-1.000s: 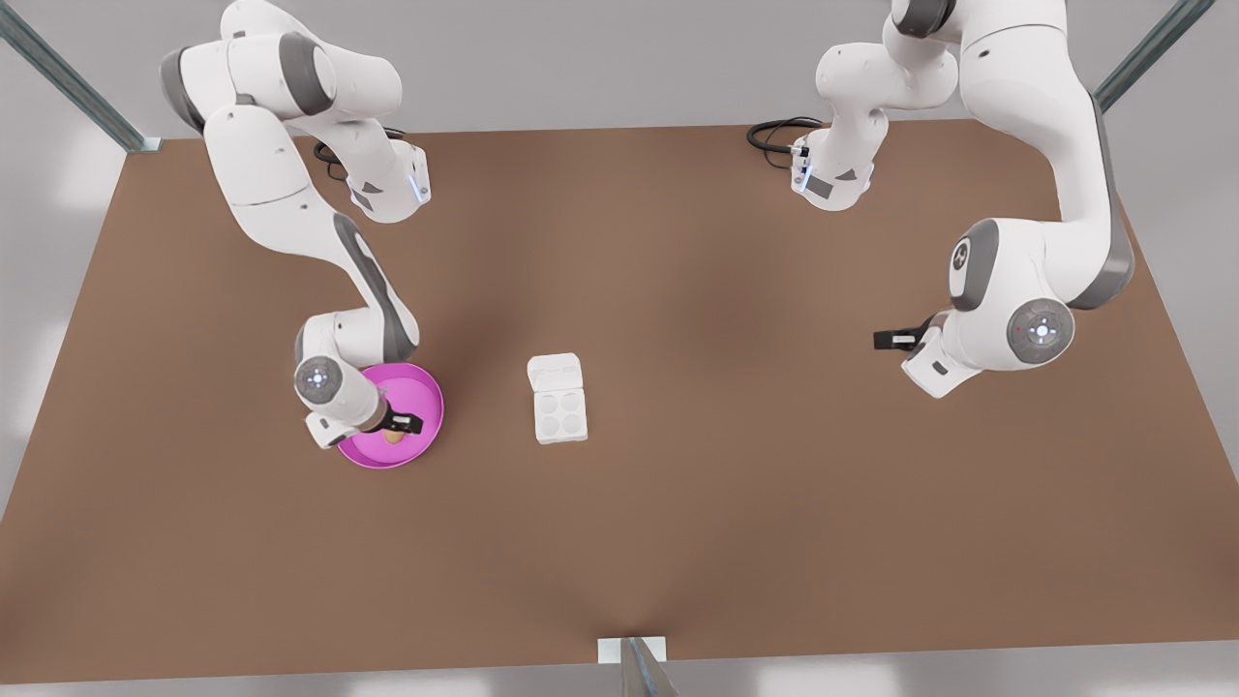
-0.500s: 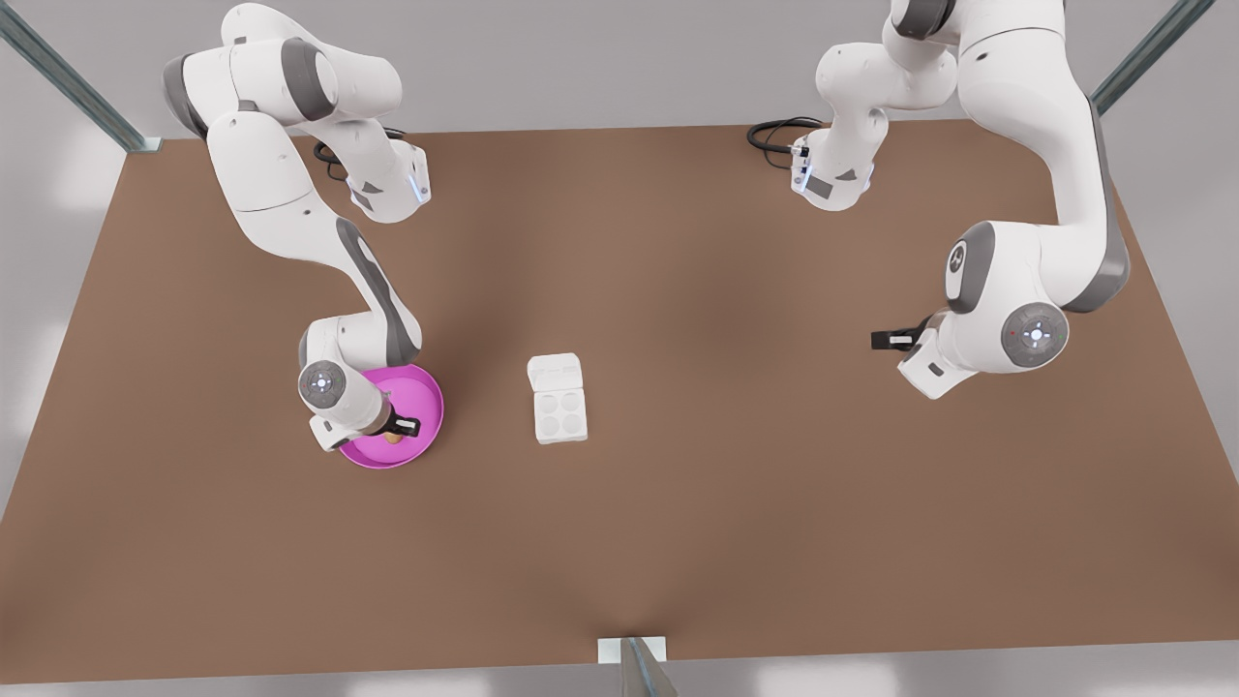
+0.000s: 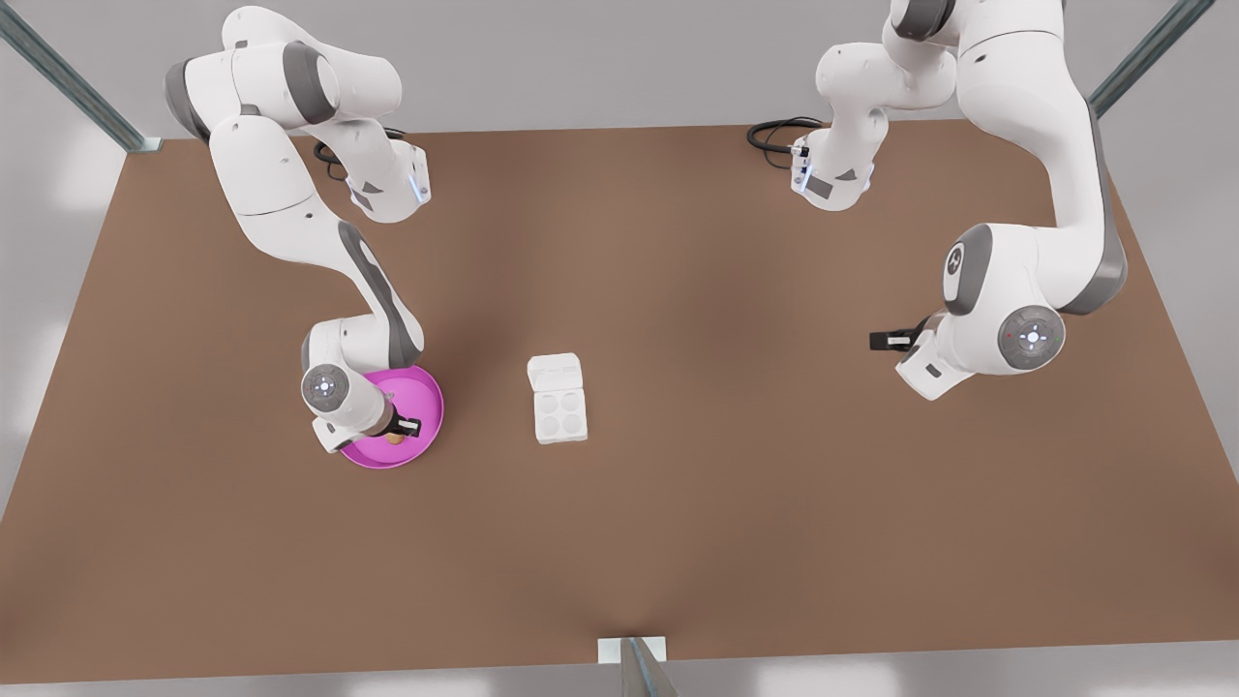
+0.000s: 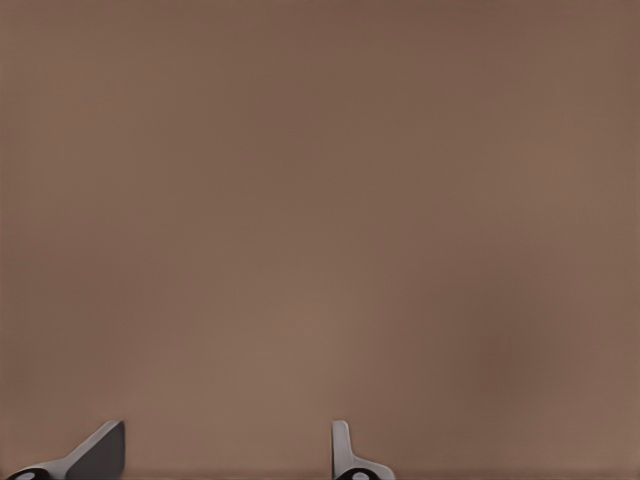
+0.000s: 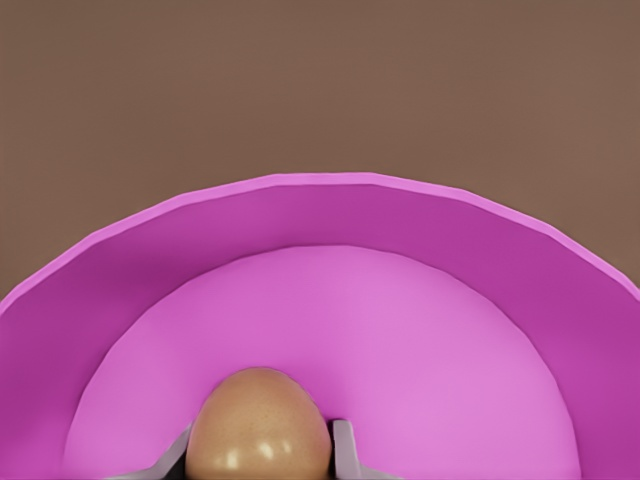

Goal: Pack egg into the box and close the box lid

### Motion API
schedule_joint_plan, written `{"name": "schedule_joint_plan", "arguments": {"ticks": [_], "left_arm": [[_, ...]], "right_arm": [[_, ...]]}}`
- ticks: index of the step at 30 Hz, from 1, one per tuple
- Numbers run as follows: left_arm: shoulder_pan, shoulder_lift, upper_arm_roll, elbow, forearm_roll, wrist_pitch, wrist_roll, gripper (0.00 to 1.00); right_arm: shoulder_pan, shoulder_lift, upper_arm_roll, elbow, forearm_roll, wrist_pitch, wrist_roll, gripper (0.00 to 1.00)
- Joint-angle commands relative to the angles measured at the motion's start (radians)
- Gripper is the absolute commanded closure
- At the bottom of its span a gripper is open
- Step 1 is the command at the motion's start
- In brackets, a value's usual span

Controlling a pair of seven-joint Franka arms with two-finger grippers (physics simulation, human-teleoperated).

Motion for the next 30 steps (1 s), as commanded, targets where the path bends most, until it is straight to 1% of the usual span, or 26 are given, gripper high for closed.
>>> {"name": "schedule_joint_plan", "arguments": {"ticks": [1, 8, 14, 15, 16, 17, 21, 25, 26, 28, 29, 30], "left_arm": [[0.001, 0.0, 0.0, 0.001, 0.001, -0.001, -0.008, 0.0], [0.001, 0.002, 0.0, 0.001, 0.002, 0.002, -0.008, 0.0], [0.001, 0.002, 0.0, 0.001, 0.004, 0.002, -0.008, 0.0], [-0.001, 0.0, 0.0, 0.001, 0.004, -0.001, -0.008, 0.0], [-0.001, 0.0, 0.0, 0.002, 0.004, -0.001, -0.008, 0.0], [-0.001, 0.0, 0.0, 0.01, 0.004, -0.003, -0.01, 0.0], [-0.001, 0.002, 0.0, 0.01, 0.004, -0.001, -0.008, 0.0], [-0.001, 0.002, 0.0, 0.01, 0.004, 0.001, -0.008, 0.0], [-0.001, 0.002, 0.0, 0.01, 0.004, 0.001, -0.007, 0.0], [-0.001, 0.002, 0.0, 0.01, 0.004, 0.001, -0.007, 0.0], [-0.001, 0.002, 0.0, 0.01, 0.005, 0.001, -0.007, 0.0], [-0.001, 0.002, 0.0, 0.01, 0.004, -0.001, -0.007, 0.0]], "right_arm": [[0.0, -0.001, 0.0, 0.0, -0.002, -0.004, -0.009, 0.48], [-0.002, -0.002, 0.0, 0.005, -0.002, -0.008, -0.009, 0.5], [-0.003, -0.042, 0.008, 0.038, -0.002, -0.102, -0.021, 0.51], [-0.003, -0.07, 0.025, 0.07, 0.007, -0.165, -0.029, 0.51], [0.0, -0.077, 0.029, 0.116, 0.064, -0.217, -0.065, 0.51], [0.001, -0.077, 0.037, 0.158, 0.079, -0.241, -0.099, 0.51], [0.006, -0.014, 0.101, 0.311, 0.09, -0.243, -0.158, 0.51], [0.007, 0.038, 0.129, 0.383, 0.121, -0.234, -0.161, 0.51], [0.006, 0.048, 0.143, 0.396, 0.119, -0.231, -0.2, 0.51], [0.003, 0.087, 0.161, 0.449, 0.121, -0.199, -0.533, 0.51], [-0.011, 0.099, 0.198, 0.449, 0.121, -0.154, -0.741, 0.51], [-0.025, 0.101, 0.23, 0.448, 0.18, -0.14, -0.895, 0.51]]}}
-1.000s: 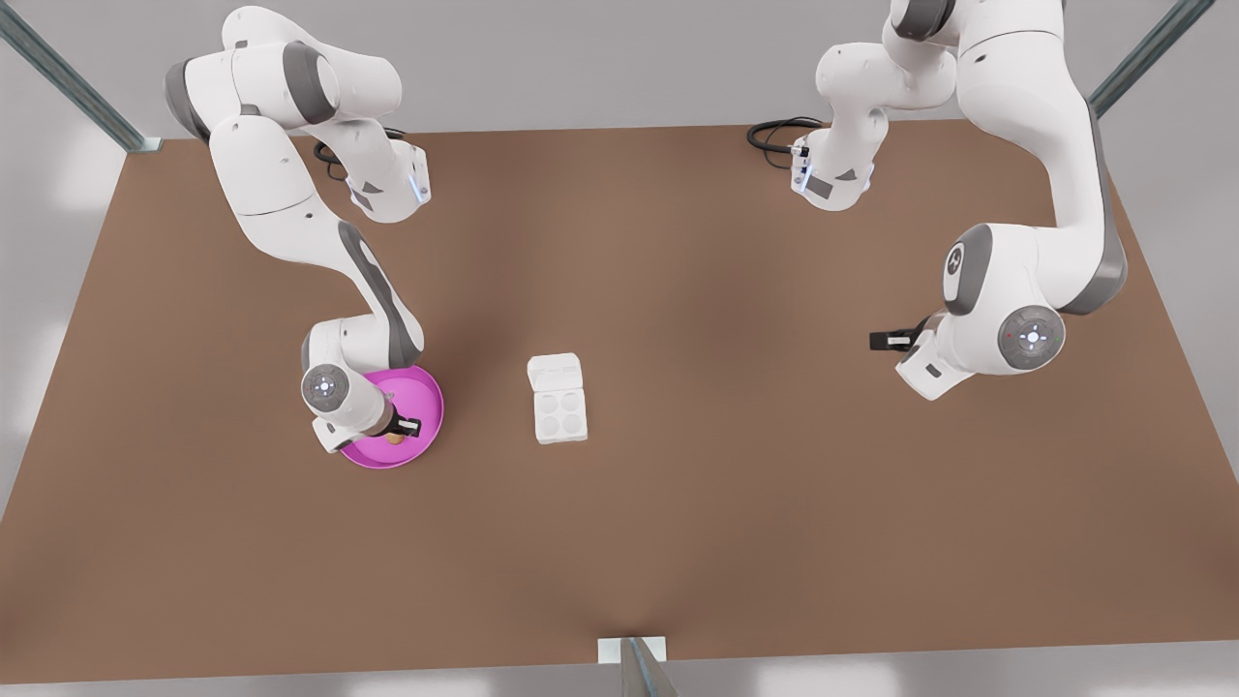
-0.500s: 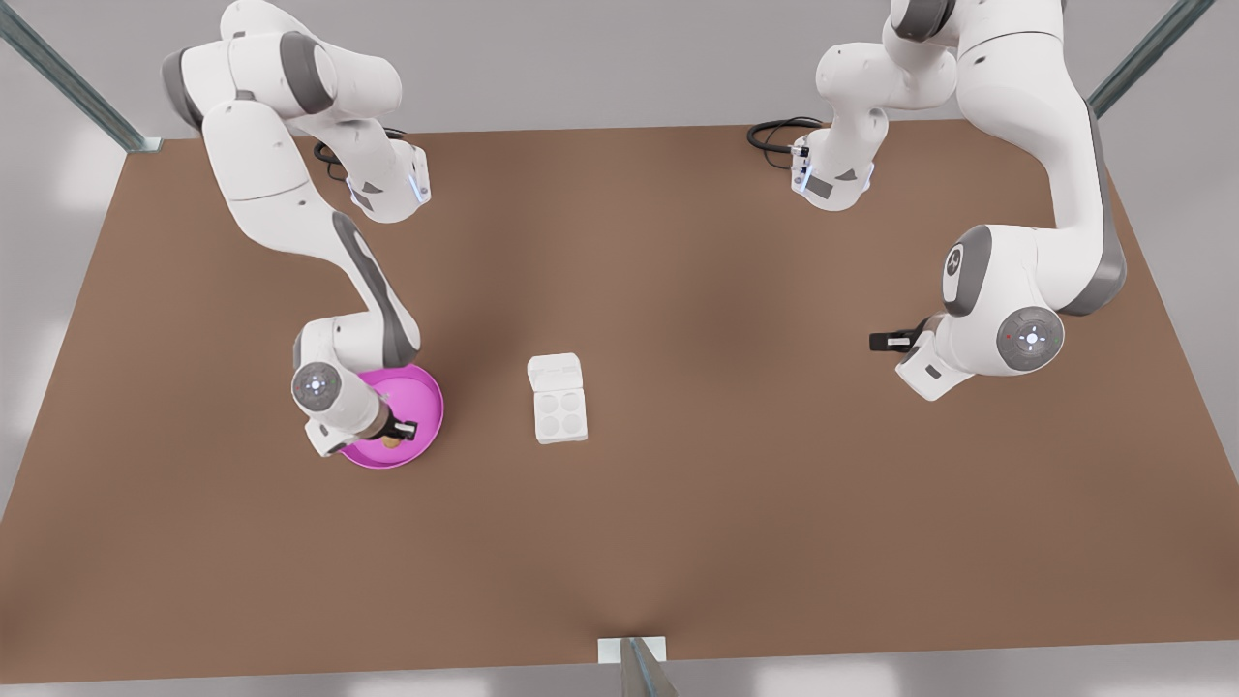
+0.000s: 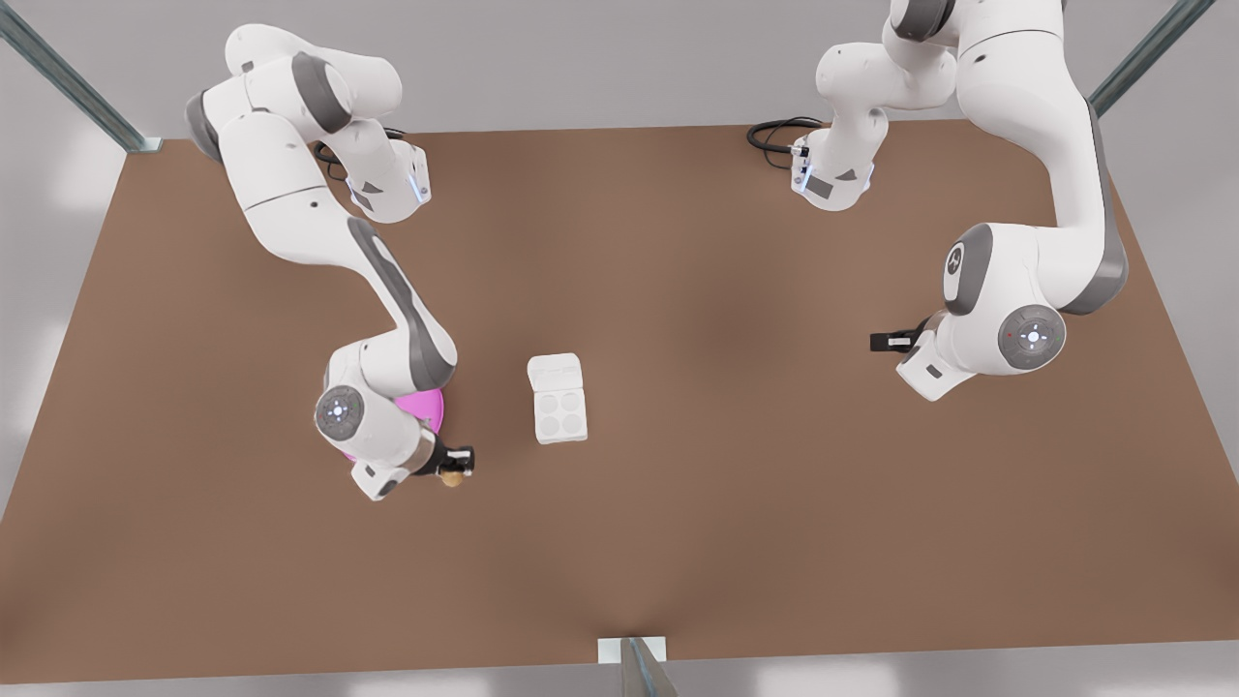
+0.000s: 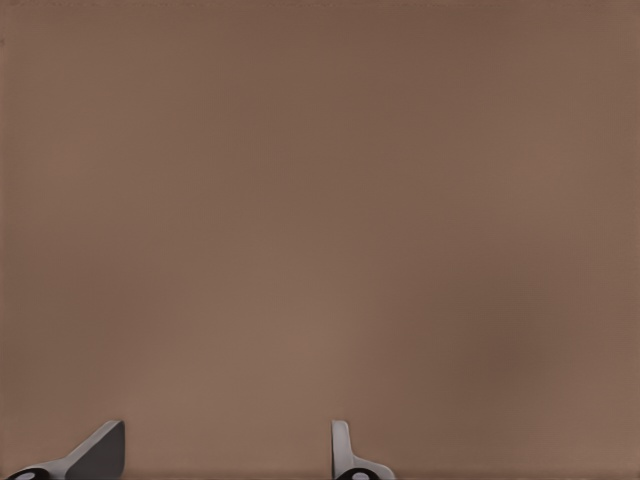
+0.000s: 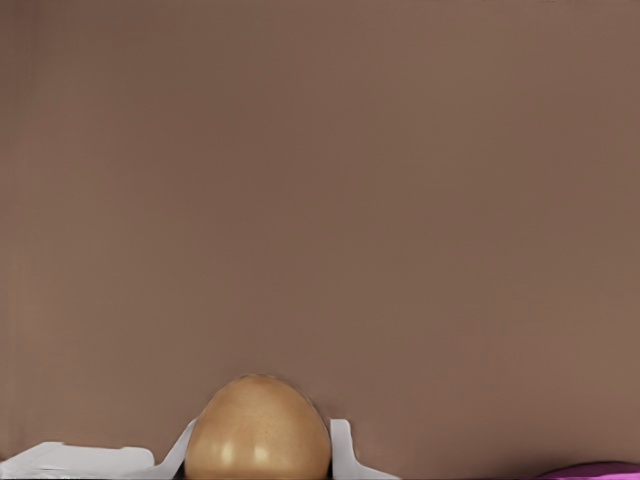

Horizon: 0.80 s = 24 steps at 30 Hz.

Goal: Pack egg into the box and close the box lid

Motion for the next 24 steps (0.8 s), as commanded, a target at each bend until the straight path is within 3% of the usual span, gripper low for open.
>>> {"name": "schedule_joint_plan", "arguments": {"ticks": [1, 5, 10, 19, 24], "left_arm": [[-0.001, -0.001, 0.0, 0.0, 0.002, -0.003, 0.0, 0.0], [-0.002, -0.001, -0.008, 0.0, 0.002, -0.004, 0.0, 0.0], [0.0, 0.005, -0.008, 0.0, 0.002, -0.003, 0.0, 0.0], [0.003, 0.011, -0.008, 0.0, 0.005, -0.003, 0.0, 0.0], [0.0, 0.011, -0.008, 0.0, 0.003, -0.004, 0.0, 0.0]], "right_arm": [[-0.01, 0.005, 0.024, 0.011, 0.108, 0.05, -0.944, 0.51], [-0.012, 0.037, 0.026, 0.091, 0.34, 0.058, -1.67, 0.51], [-0.013, 0.102, 0.04, 0.102, 0.549, 0.087, -2.178, 0.52], [-0.021, 0.203, 0.095, 0.097, 0.978, 0.021, -2.684, 0.52], [-0.032, 0.211, 0.096, 0.083, 1.061, -0.094, -2.761, 0.52]]}}
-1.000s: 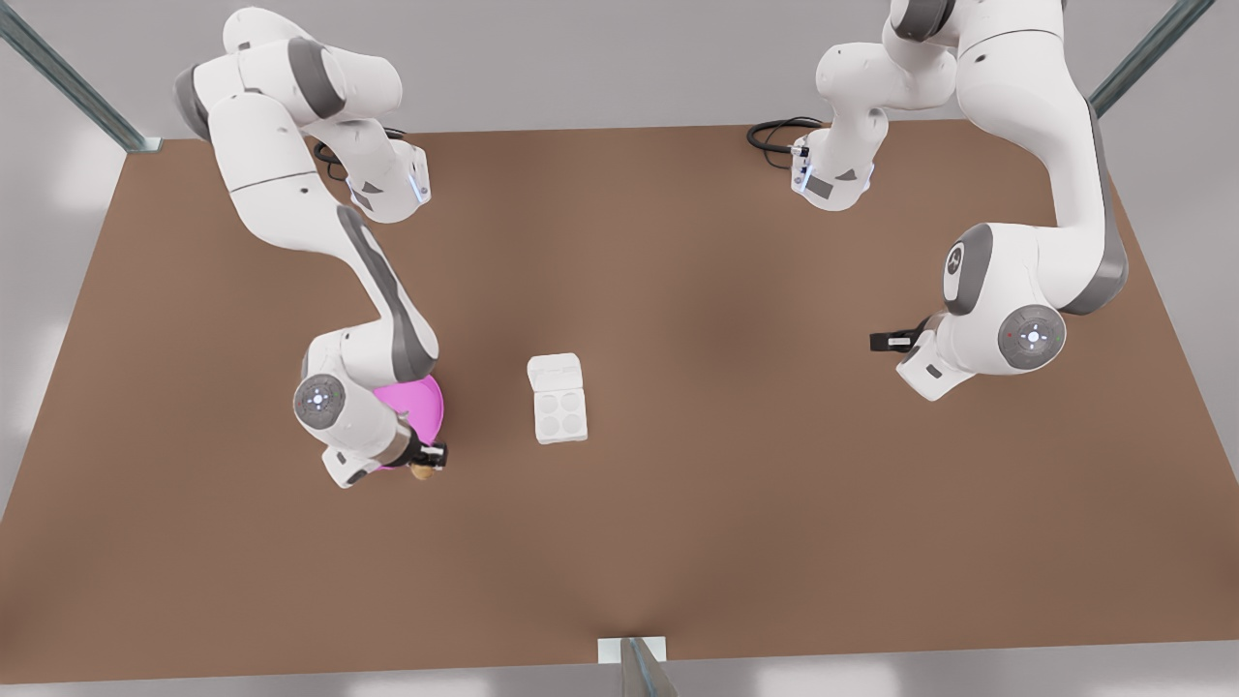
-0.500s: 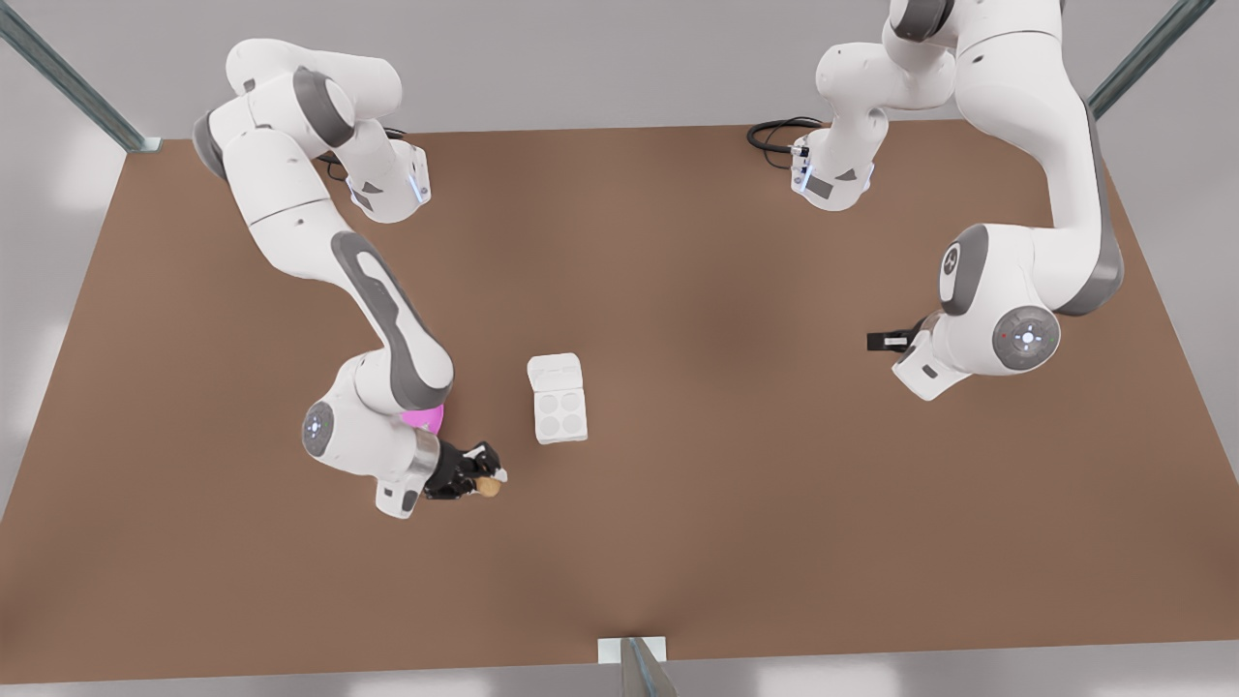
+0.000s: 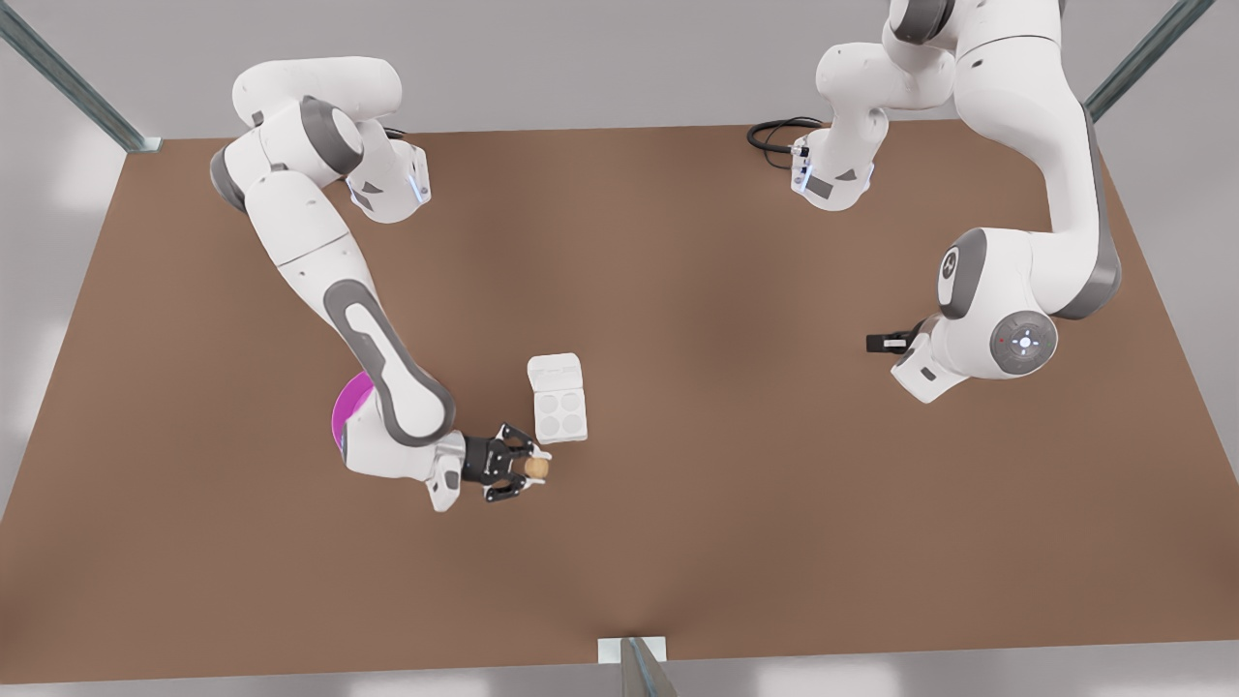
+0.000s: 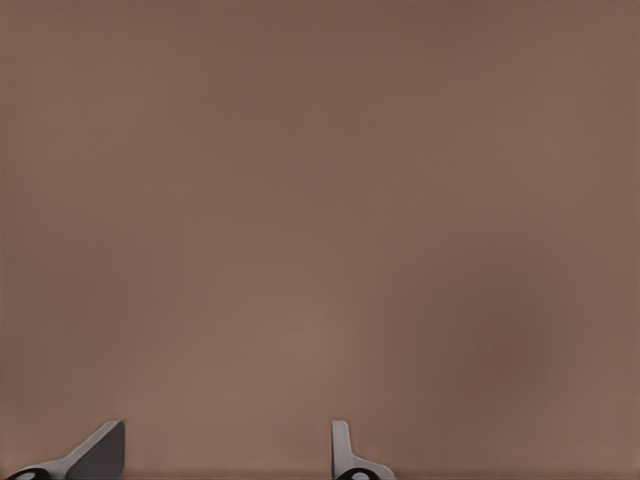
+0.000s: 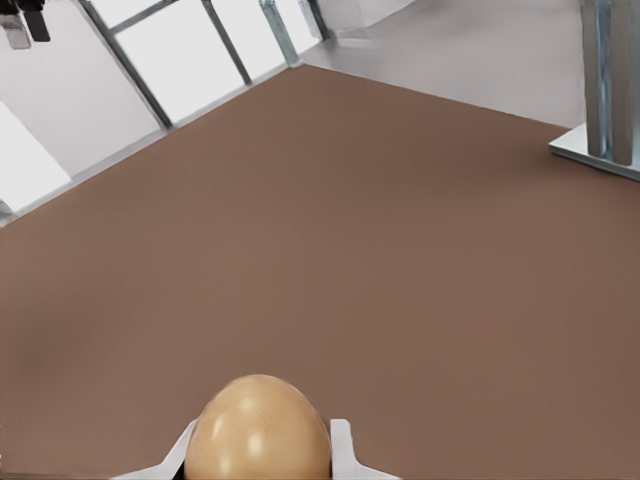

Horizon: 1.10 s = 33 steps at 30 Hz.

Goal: Pack egg into the box and close the box lid

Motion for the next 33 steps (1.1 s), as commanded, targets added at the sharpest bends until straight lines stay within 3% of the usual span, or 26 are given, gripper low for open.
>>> {"name": "schedule_joint_plan", "arguments": {"ticks": [1, 9, 33], "left_arm": [[0.0, -0.001, 0.0, 0.0, 0.0, -0.002, 0.0, 0.0], [0.001, 0.001, 0.0, -0.006, -0.001, -0.002, -0.002, 0.0], [-0.003, 0.007, 0.0, -0.004, 0.0, -0.017, -0.016, 0.0]], "right_arm": [[-0.003, 0.0, 0.001, -0.013, 0.083, -0.109, -1.005, 0.52], [-0.006, 0.03, 0.01, -0.062, 0.129, -0.229, -1.069, 0.52], [-0.043, 0.082, 0.024, -0.11, 0.147, -0.244, -1.146, 0.52]]}}
